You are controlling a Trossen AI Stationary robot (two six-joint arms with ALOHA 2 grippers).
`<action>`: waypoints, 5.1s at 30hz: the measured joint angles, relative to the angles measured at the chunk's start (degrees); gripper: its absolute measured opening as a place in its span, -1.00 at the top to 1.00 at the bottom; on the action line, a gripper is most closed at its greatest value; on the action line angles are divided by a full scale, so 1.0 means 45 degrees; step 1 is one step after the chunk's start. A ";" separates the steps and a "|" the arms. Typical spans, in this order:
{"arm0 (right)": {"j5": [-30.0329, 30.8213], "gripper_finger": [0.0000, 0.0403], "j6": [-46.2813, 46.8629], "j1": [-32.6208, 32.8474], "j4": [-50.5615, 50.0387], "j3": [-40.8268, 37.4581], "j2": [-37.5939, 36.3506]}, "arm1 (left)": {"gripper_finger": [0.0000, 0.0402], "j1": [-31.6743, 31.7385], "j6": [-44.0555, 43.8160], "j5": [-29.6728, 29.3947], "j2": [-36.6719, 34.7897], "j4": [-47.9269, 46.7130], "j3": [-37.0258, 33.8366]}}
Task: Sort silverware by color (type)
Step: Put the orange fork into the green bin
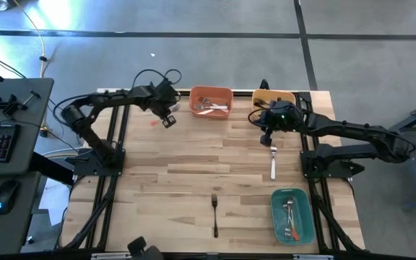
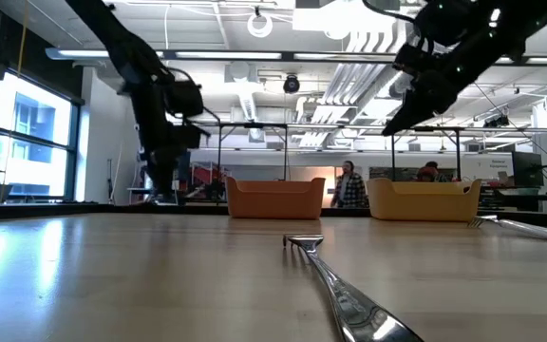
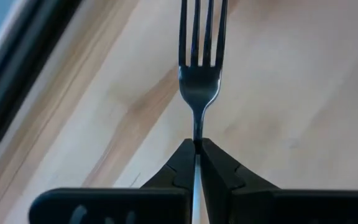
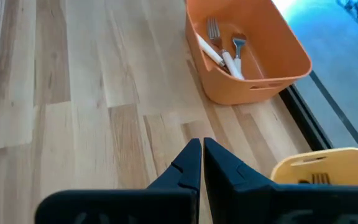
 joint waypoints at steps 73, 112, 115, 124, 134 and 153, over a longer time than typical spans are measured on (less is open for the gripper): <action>-0.1076 0.95 0.2080 0.4488 1.4893 0.0754 0.7723 | 0.97 -0.8056 -0.2176 0.3113 0.0137 2.3743 -0.5053; 0.4440 1.00 1.1418 0.9190 0.0808 0.0744 0.0469 | 0.79 -0.6684 -0.1613 0.4936 0.0146 2.0336 -0.5063; 0.4719 1.00 1.4357 1.0737 -0.0615 0.0744 -0.0234 | 0.81 -0.6696 -0.1598 0.4936 0.0146 2.0318 -0.5063; 0.5021 1.00 2.0863 1.6292 -0.3370 0.0744 -0.1046 | 0.81 -0.6701 -0.1583 0.4926 0.0146 2.0044 -0.5063; 0.4162 1.00 2.7907 2.0304 -0.5067 0.0739 0.1603 | 0.81 -0.6701 -0.1613 0.4907 0.0146 1.9951 -0.5063; 0.2997 0.91 2.9293 2.1187 -0.5670 0.0735 0.2705 | 0.81 -0.6691 -0.1579 0.4761 0.0141 1.9717 -0.5063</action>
